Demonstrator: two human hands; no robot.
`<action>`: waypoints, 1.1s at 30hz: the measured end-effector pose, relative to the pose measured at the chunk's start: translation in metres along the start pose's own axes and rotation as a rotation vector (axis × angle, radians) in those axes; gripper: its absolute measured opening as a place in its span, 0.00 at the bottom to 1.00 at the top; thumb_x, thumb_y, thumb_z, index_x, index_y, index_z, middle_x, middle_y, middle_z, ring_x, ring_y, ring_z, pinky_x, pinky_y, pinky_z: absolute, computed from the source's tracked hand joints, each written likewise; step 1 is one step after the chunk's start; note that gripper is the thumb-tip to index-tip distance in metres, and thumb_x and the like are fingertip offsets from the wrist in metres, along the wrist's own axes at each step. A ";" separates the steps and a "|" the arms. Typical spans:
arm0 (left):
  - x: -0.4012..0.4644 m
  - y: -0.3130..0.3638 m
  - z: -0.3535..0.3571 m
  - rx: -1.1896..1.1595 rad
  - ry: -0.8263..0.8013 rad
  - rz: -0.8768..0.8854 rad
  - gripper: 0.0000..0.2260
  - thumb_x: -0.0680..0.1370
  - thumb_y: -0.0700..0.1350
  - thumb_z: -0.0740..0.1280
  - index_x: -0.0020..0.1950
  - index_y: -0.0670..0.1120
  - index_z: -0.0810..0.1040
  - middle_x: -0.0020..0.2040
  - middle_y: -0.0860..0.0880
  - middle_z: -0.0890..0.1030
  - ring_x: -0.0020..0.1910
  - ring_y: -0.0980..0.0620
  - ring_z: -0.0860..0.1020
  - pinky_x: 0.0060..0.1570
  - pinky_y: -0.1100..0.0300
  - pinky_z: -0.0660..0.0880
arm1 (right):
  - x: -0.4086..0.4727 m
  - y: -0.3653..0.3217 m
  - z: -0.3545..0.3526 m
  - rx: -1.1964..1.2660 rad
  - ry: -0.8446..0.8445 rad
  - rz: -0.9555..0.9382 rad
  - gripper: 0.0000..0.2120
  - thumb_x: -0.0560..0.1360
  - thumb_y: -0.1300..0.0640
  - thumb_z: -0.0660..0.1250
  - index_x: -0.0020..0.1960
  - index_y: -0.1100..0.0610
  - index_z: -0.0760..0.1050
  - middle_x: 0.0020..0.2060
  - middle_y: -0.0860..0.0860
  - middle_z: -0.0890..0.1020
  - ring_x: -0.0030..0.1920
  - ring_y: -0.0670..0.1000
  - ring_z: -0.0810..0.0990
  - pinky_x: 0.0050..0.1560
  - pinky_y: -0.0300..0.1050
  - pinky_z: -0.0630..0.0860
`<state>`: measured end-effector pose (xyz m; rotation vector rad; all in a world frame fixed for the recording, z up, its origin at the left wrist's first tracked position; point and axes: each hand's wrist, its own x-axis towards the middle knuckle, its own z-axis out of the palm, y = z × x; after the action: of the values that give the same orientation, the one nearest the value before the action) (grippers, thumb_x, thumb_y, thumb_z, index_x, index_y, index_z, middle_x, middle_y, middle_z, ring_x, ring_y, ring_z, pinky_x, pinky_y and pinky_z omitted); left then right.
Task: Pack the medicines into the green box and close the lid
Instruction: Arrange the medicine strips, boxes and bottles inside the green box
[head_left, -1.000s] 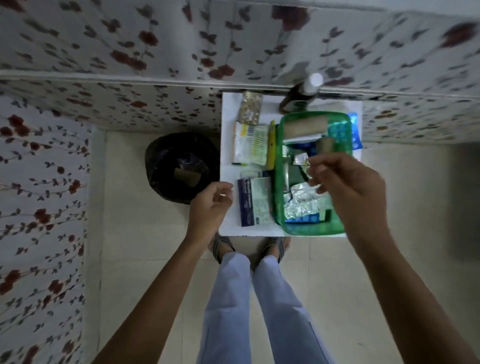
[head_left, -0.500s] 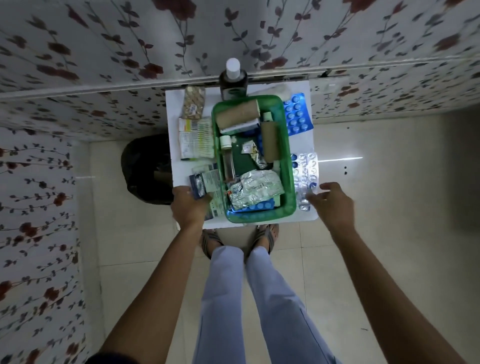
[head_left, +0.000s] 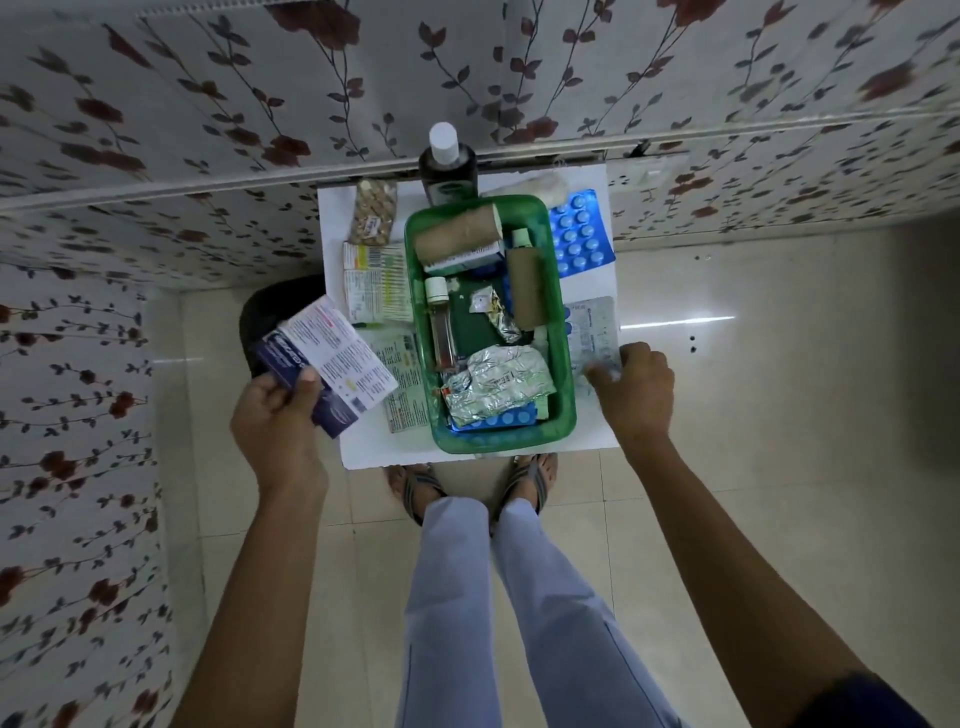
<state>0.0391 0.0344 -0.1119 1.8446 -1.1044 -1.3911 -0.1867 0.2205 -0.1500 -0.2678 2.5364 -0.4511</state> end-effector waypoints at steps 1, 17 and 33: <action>0.000 0.005 -0.001 -0.051 -0.001 0.001 0.07 0.73 0.38 0.69 0.43 0.50 0.77 0.44 0.52 0.81 0.47 0.51 0.81 0.48 0.54 0.79 | 0.003 -0.002 -0.003 0.059 -0.044 0.019 0.18 0.74 0.52 0.66 0.55 0.65 0.71 0.54 0.63 0.79 0.52 0.62 0.77 0.45 0.50 0.74; -0.031 0.023 0.029 -0.199 -0.195 -0.001 0.07 0.75 0.36 0.66 0.51 0.45 0.77 0.50 0.48 0.82 0.48 0.52 0.81 0.49 0.54 0.81 | -0.042 -0.034 -0.089 0.367 0.099 -0.231 0.11 0.79 0.61 0.58 0.60 0.57 0.71 0.48 0.50 0.80 0.41 0.41 0.77 0.38 0.26 0.70; -0.021 0.023 0.016 -0.158 -0.152 0.004 0.09 0.74 0.37 0.67 0.54 0.42 0.77 0.47 0.51 0.82 0.47 0.53 0.82 0.47 0.55 0.81 | -0.026 -0.095 -0.060 -0.101 -0.166 -0.551 0.10 0.75 0.62 0.63 0.54 0.59 0.78 0.50 0.58 0.83 0.49 0.58 0.80 0.47 0.38 0.70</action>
<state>0.0149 0.0416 -0.0874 1.6469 -1.0384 -1.5904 -0.1891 0.1556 -0.0543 -1.0115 2.3011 -0.4789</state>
